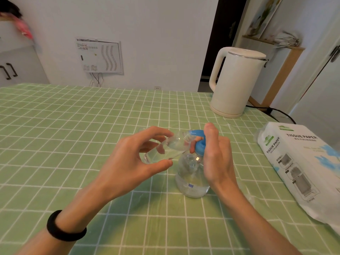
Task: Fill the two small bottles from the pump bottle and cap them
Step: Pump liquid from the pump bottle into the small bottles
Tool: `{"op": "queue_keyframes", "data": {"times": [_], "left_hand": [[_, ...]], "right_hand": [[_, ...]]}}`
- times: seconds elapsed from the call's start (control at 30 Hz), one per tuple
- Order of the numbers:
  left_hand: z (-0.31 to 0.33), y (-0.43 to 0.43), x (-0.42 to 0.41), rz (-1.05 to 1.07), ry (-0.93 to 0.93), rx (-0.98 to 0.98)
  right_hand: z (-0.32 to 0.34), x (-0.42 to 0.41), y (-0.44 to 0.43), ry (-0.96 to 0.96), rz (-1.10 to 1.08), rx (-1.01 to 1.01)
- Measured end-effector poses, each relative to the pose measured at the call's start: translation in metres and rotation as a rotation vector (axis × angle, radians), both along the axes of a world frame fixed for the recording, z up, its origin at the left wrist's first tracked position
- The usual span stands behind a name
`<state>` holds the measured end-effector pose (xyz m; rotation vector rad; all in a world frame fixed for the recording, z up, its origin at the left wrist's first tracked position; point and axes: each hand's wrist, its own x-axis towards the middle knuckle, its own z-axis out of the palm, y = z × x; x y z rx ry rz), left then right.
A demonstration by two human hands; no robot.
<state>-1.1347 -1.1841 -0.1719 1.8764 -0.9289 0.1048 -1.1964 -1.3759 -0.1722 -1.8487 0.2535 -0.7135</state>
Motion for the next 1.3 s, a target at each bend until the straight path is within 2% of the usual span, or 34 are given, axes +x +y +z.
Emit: {"op": "queue_keyframes", "data": {"times": [0.33, 0.5, 0.9, 1.3], "left_hand": [[0.0000, 0.0003, -0.0005, -0.011, 0.005, 0.008], [-0.0027, -0.0003, 0.0009, 0.008, 0.001, 0.011], [-0.0014, 0.0002, 0.0007, 0.010, -0.004, 0.011], [-0.0011, 0.0010, 0.0019, 0.022, -0.006, 0.015]], "right_hand": [[0.0018, -0.0010, -0.0015, -0.007, 0.043, -0.012], [-0.0006, 0.0003, -0.0037, 0.050, 0.012, -0.015], [-0.0031, 0.0022, -0.0057, -0.039, 0.034, -0.039], [0.0003, -0.0002, -0.0014, -0.006, 0.039, -0.006]]}}
